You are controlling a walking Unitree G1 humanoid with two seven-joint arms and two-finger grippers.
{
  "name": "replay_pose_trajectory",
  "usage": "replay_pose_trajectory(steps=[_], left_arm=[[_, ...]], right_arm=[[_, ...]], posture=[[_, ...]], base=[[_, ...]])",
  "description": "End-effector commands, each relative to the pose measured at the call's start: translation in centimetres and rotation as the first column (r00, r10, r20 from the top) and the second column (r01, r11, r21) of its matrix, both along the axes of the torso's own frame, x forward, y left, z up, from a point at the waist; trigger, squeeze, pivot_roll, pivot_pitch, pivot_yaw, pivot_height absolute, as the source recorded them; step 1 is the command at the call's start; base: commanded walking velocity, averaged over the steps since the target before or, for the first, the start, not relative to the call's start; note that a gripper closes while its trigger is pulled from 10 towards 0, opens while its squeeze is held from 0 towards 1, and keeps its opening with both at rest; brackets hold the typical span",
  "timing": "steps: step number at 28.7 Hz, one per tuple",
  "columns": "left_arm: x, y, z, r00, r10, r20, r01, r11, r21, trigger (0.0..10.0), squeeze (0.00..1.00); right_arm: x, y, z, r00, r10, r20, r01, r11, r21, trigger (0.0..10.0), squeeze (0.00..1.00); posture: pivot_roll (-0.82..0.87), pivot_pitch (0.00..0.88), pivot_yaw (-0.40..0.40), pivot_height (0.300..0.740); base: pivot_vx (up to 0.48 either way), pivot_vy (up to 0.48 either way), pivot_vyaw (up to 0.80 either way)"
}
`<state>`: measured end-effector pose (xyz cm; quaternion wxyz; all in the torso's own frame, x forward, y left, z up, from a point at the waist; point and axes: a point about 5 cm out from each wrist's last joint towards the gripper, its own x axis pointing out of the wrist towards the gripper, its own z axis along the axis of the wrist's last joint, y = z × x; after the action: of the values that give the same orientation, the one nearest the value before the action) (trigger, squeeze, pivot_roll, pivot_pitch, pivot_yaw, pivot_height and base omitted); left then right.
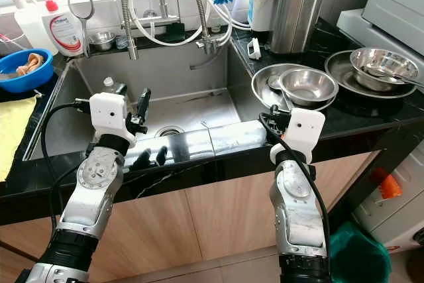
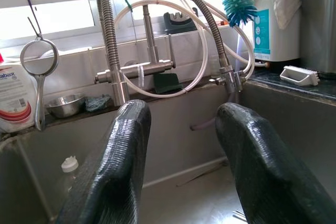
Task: Kitchen organization
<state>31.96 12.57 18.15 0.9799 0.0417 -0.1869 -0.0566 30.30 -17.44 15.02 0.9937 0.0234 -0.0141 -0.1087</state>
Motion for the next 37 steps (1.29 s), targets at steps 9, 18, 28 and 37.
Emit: replay_pose_trajectory(steps=[9,18,28,37], left_arm=[[0.0,0.5,-0.3,1.000,0.010,-0.010,-0.010,1.000,0.024,10.0,0.00],[-0.1,0.6,-0.4,1.000,0.012,-0.011,-0.012,0.999,0.033,10.0,0.00],[-0.1,0.6,-0.3,1.000,0.013,-0.008,-0.013,0.999,0.035,10.0,0.00],[0.0,0.5,0.1,1.000,0.007,0.006,-0.007,0.999,0.039,10.0,0.00]], right_arm=[[0.2,0.3,0.2,1.000,0.004,-0.001,-0.004,1.000,0.005,1.9,0.00],[0.2,0.4,0.4,1.000,0.013,0.007,-0.013,1.000,0.008,0.0,0.00],[0.3,0.6,1.1,0.999,0.028,0.028,-0.028,1.000,0.011,0.0,0.00],[0.5,0.9,1.7,0.997,0.061,0.056,-0.061,0.998,0.007,0.2,0.00]], posture=[[-0.19,0.000,0.058,0.740],[-0.19,0.000,0.058,0.740],[-0.19,0.000,0.056,0.740],[-0.19,0.000,0.057,0.740]], base=[[0.000,0.000,0.00],[0.000,0.000,0.00],[0.000,0.000,0.00],[0.000,0.000,0.00]])
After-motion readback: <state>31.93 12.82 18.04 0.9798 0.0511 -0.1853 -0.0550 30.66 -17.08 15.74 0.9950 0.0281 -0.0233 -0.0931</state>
